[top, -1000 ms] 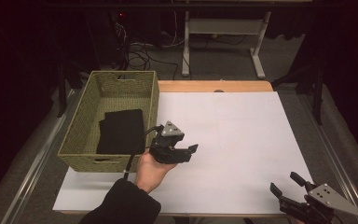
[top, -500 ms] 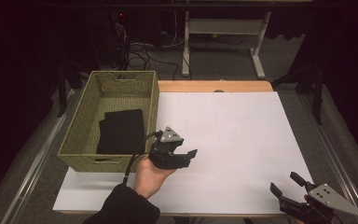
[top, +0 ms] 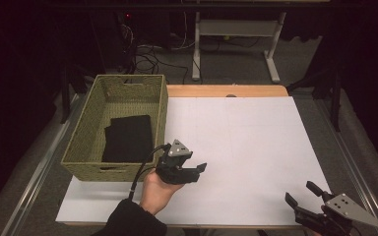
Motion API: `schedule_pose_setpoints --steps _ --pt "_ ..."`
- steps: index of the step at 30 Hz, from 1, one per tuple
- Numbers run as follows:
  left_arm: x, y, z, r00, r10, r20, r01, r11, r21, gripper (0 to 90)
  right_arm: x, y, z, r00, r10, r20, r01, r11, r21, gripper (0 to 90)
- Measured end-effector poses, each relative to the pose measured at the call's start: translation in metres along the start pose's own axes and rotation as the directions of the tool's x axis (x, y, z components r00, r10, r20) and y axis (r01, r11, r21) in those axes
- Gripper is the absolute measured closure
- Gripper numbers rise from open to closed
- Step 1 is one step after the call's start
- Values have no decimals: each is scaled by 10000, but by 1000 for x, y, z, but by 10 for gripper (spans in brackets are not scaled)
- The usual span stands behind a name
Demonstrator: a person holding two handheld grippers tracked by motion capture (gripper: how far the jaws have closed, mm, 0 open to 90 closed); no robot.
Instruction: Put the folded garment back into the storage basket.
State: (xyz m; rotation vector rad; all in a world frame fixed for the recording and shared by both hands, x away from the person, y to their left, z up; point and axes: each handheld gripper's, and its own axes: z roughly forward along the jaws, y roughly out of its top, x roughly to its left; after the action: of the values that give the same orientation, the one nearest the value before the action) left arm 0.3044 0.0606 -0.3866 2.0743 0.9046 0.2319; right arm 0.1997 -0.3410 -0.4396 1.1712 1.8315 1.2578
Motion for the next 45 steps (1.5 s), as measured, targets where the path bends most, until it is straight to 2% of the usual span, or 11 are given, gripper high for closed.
schedule_pose_setpoints --steps 17,26,45 --pt "-3 -13 -7 9997 255 45 -254 9996 -84 366 0 0 0 10000 -23 -13 23 10000 27 215" --pt "-1 -25 -11 9998 184 56 -183 9997 -130 366 0 0 0 10000 -42 -3 42 10000 34 215" --pt "3 -38 -24 9999 153 -58 -154 9997 -211 366 0 0 0 10000 8 10 -8 10000 39 215"
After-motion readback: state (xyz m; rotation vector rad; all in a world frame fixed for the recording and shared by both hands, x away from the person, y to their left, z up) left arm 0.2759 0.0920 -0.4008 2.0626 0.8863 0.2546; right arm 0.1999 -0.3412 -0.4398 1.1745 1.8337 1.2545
